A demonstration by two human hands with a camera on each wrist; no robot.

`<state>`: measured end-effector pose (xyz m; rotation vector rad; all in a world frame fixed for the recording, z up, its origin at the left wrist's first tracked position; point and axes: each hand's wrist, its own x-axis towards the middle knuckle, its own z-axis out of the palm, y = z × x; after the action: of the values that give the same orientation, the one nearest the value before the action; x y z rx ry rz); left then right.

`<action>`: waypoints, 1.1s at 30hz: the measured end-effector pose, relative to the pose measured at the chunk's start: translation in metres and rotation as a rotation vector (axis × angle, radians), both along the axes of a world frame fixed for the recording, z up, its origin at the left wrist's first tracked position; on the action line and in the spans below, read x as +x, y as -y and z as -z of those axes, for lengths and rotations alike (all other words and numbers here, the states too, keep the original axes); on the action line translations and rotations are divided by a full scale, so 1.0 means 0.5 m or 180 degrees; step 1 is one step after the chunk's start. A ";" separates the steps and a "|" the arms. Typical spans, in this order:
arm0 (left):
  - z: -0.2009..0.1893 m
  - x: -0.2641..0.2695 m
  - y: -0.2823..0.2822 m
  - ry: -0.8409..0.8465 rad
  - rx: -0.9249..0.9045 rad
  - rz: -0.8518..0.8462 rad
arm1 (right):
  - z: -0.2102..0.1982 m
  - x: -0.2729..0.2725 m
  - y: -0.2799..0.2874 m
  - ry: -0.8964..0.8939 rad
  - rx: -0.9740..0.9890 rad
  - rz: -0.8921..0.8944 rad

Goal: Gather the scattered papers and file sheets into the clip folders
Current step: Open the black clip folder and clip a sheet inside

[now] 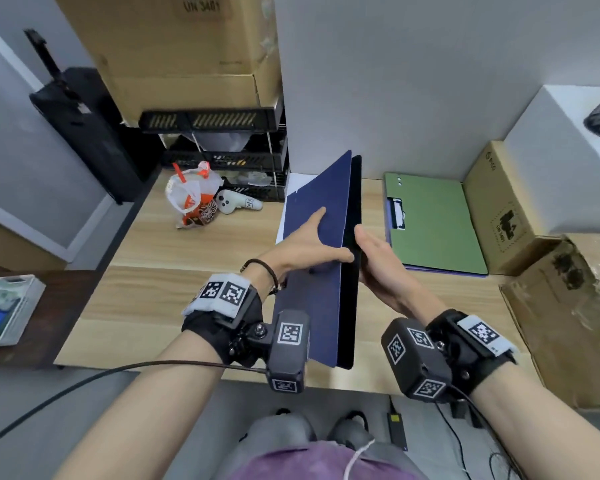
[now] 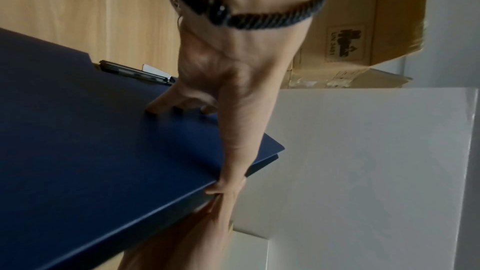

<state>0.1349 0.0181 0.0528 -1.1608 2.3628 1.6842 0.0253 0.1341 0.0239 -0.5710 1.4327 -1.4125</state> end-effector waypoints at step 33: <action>0.317 0.387 0.272 0.0789 -0.0247 -0.2064 | 0.283 -0.032 -0.086 -0.0470 0.2125 0.1496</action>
<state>0.3282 -0.1177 -0.1055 -2.1781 2.0350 1.4472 0.0092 0.1771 -0.1178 0.1027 2.1193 -1.1346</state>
